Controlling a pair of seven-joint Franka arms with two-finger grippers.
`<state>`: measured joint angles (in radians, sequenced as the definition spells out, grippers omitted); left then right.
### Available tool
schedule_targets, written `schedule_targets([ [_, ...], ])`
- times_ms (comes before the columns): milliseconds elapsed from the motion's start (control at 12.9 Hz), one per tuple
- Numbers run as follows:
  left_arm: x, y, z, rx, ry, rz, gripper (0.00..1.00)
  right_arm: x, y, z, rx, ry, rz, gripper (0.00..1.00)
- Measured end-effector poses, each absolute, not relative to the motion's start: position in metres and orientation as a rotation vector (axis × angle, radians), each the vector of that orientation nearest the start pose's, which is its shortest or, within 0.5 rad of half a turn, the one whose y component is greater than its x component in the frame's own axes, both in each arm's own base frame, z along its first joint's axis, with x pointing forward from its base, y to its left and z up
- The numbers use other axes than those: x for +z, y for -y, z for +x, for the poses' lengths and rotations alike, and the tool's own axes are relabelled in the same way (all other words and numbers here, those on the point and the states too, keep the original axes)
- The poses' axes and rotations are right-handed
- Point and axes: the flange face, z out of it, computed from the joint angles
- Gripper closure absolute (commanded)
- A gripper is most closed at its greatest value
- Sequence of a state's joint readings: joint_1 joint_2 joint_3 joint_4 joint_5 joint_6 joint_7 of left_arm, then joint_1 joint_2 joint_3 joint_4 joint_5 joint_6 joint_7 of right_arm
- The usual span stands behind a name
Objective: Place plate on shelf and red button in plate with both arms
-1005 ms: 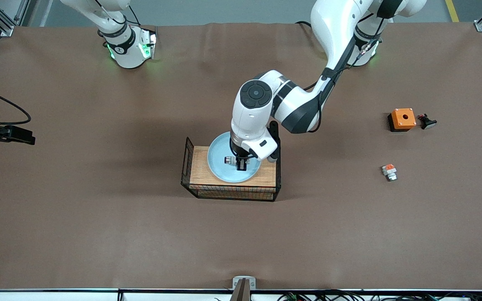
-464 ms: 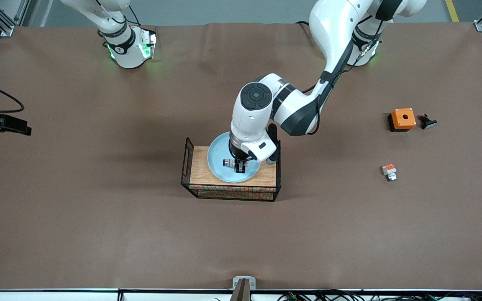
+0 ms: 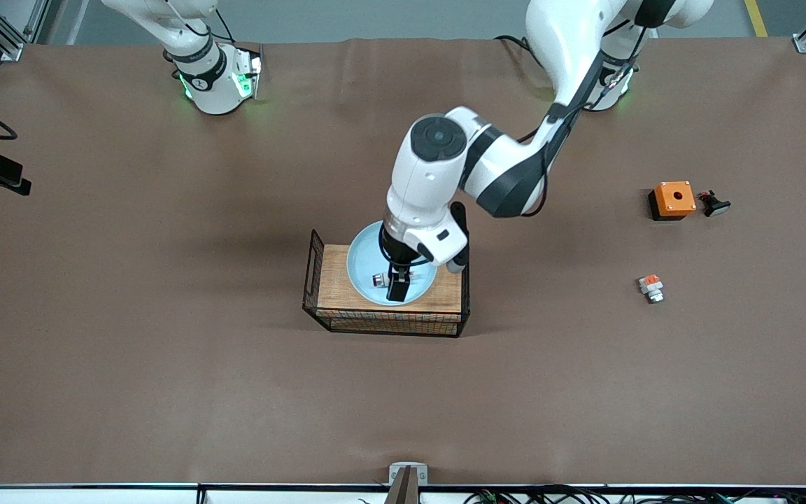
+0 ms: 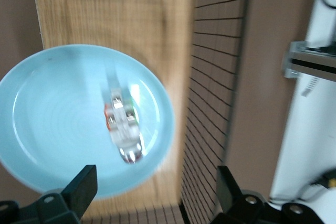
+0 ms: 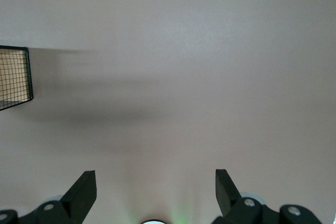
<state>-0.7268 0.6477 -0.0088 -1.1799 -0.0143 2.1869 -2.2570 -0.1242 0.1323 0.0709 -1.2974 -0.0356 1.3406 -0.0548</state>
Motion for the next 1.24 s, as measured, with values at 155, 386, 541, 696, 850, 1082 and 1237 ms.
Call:
schedule_targets([
  [155, 0.512, 0.489, 0.567, -0.033, 2.445, -2.52, 0.0, 0.656, 0.034, 0.561, 0.154, -0.004, -3.135, 0.0],
  [386, 0.58, 0.431, 0.558, -0.068, 2.253, -2.571, 0.0, 0.658, 0.03, 0.543, 0.167, -0.017, -3.122, 0.0],
  [541, 0.603, 0.386, 0.552, -0.016, 2.008, -2.634, 0.0, 0.66, 0.031, 0.532, 0.155, -0.03, -3.121, 0.0],
  [696, 0.621, 0.334, 0.551, 0.08, 1.767, -2.707, 0.0, 0.659, 0.032, 0.521, 0.113, -0.033, -3.119, 0.0],
  [850, 0.639, 0.273, 0.552, 0.138, 1.561, -2.773, 0.0, 0.657, 0.033, 0.508, 0.087, -0.034, -3.116, 0.0],
  [1082, 0.661, 0.186, 0.547, 0.185, 1.331, -2.869, 0.0, 0.657, 0.035, 0.5, 0.084, -0.039, -3.113, 0.0],
  [1237, 0.663, 0.139, 0.538, 0.21, 1.203, -2.922, 0.0, 0.656, 0.037, 0.5, 0.079, -0.045, -3.113, 0.0],
])
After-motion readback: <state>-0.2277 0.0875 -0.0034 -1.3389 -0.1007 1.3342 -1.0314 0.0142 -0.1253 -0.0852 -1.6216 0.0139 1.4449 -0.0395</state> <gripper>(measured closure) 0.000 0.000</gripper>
